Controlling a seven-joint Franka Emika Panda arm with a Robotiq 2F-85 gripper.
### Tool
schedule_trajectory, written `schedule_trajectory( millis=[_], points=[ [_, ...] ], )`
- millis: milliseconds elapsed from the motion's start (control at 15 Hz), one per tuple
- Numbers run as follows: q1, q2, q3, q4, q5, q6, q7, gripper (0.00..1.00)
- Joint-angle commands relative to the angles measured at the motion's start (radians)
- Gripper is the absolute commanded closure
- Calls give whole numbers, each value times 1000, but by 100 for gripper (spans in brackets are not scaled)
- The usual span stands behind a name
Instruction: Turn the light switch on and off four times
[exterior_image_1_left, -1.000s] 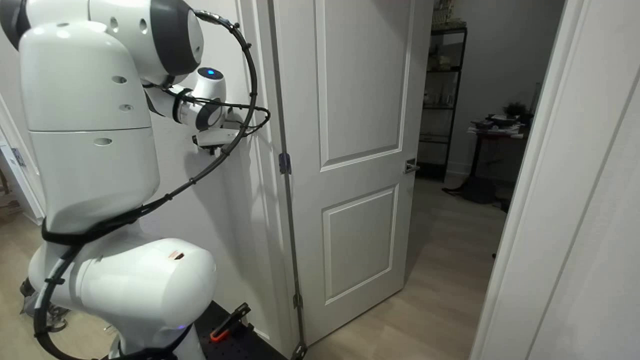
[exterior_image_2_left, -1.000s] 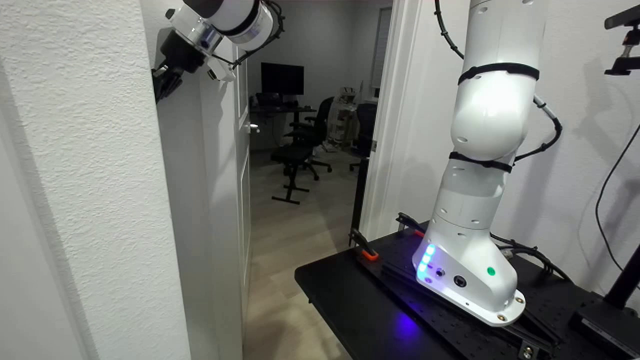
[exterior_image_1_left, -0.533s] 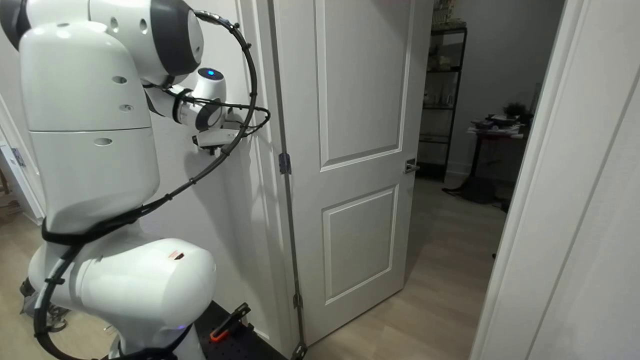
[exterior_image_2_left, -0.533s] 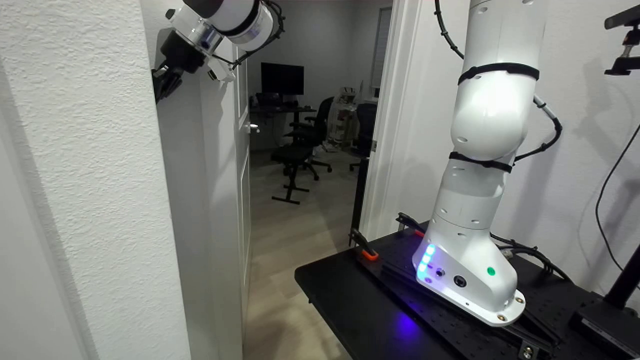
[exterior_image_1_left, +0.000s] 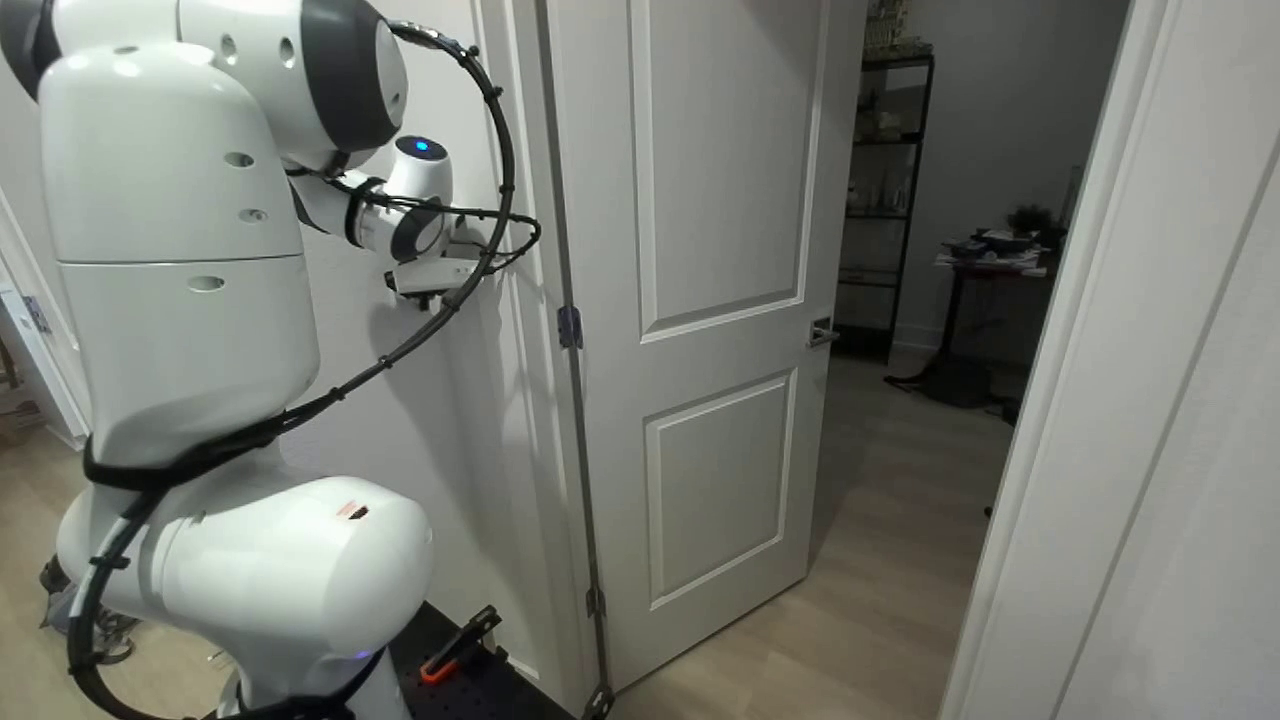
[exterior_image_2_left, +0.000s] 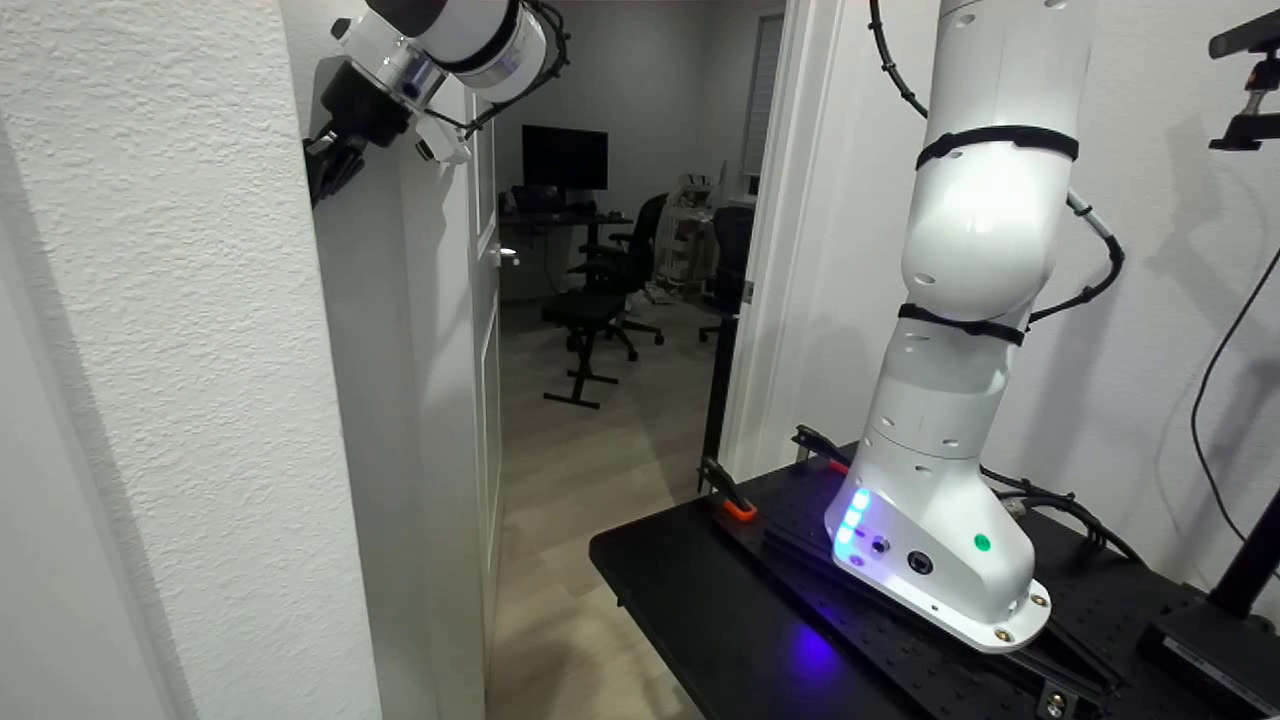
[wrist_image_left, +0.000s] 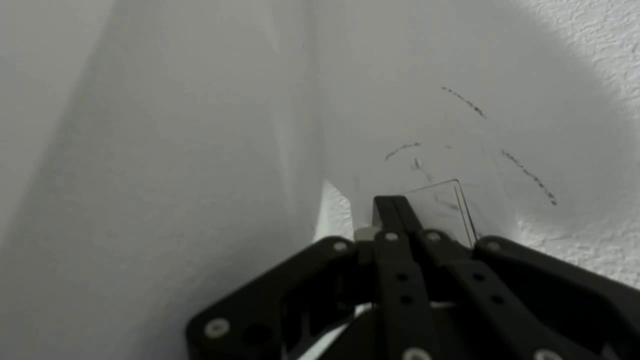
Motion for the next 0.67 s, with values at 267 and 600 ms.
schedule_trajectory(
  millis=[267,600],
  points=[
    [35,94,21,-34,-56,-10,109,100],
    [40,219,63,-85,-94,-31,185,100]
  ],
)
